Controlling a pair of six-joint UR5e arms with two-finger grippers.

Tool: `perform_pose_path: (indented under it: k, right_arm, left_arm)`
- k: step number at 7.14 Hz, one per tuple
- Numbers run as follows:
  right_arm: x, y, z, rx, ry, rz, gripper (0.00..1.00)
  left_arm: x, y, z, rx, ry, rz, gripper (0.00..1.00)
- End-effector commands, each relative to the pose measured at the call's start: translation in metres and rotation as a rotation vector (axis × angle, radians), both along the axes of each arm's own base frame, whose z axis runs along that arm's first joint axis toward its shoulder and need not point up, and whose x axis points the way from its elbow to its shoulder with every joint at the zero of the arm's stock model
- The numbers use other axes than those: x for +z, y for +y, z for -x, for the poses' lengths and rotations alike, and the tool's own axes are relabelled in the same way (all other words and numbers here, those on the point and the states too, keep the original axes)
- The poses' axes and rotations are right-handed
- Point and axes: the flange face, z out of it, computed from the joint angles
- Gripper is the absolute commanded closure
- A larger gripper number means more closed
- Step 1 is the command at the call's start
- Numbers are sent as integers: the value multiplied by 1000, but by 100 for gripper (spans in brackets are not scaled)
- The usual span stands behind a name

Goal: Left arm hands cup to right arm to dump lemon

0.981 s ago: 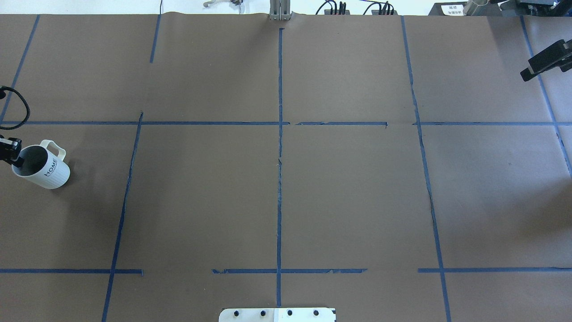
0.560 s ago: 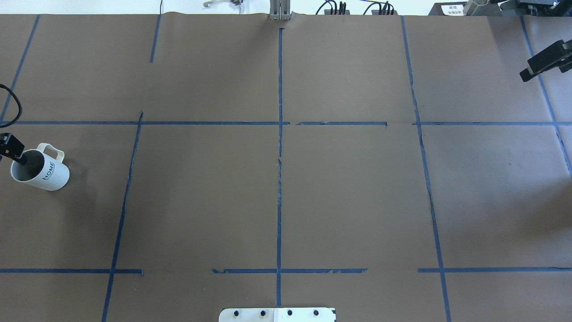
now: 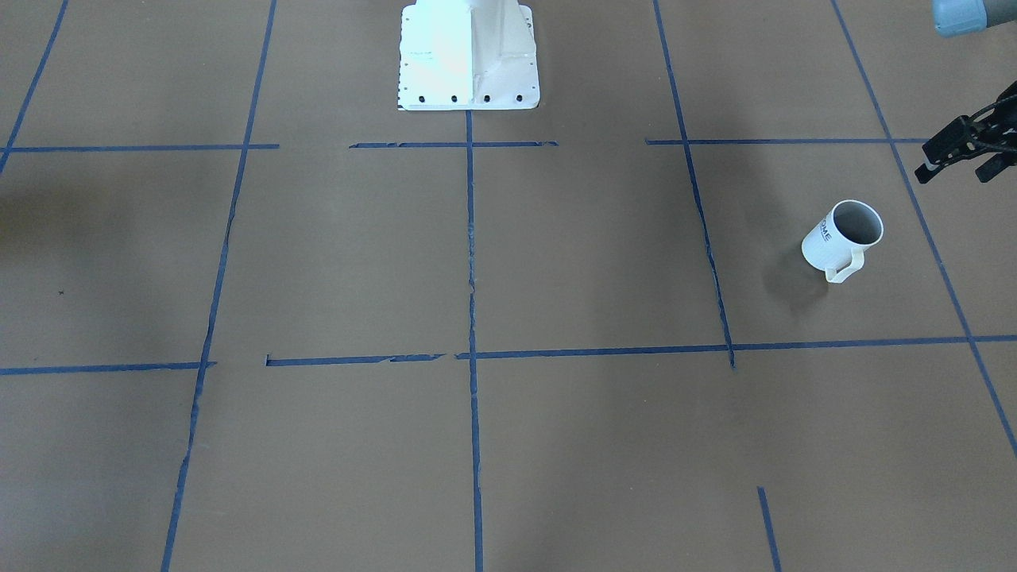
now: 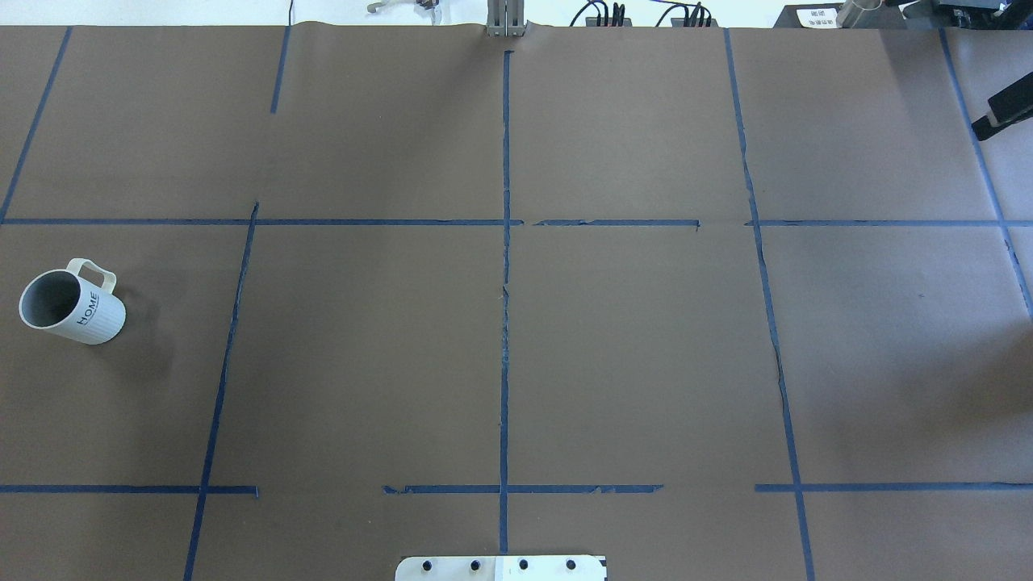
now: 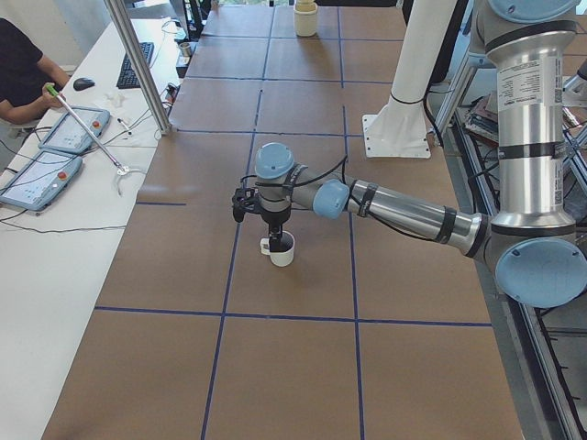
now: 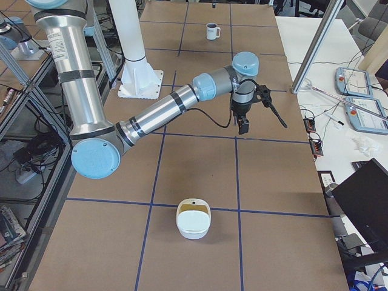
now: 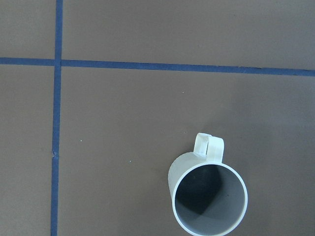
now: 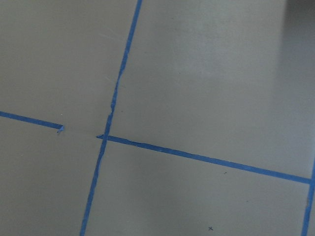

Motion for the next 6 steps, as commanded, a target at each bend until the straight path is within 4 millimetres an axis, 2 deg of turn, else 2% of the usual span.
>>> perform_pose_path:
  k: [1, 2, 3, 4, 5, 6]
  right_arm:
    - [29, 11, -65, -6, 36, 60, 0]
    - [47, 23, -95, -16, 42, 76, 0]
    - [67, 38, -115, -32, 45, 109, 0]
    - [88, 58, -125, -48, 42, 136, 0]
    - [108, 83, -124, -51, 43, 164, 0]
    - [113, 89, -121, -45, 41, 188, 0]
  left_arm:
    - [13, 17, 45, 63, -7, -87, 0]
    - [22, 21, 66, 85, -23, -101, 0]
    - [34, 28, 91, 99, -36, -123, 0]
    - [42, 34, 108, 101, -42, -108, 0]
    - [44, 35, 113, 95, -39, -43, 0]
    - [49, 39, 115, 96, -36, 25, 0]
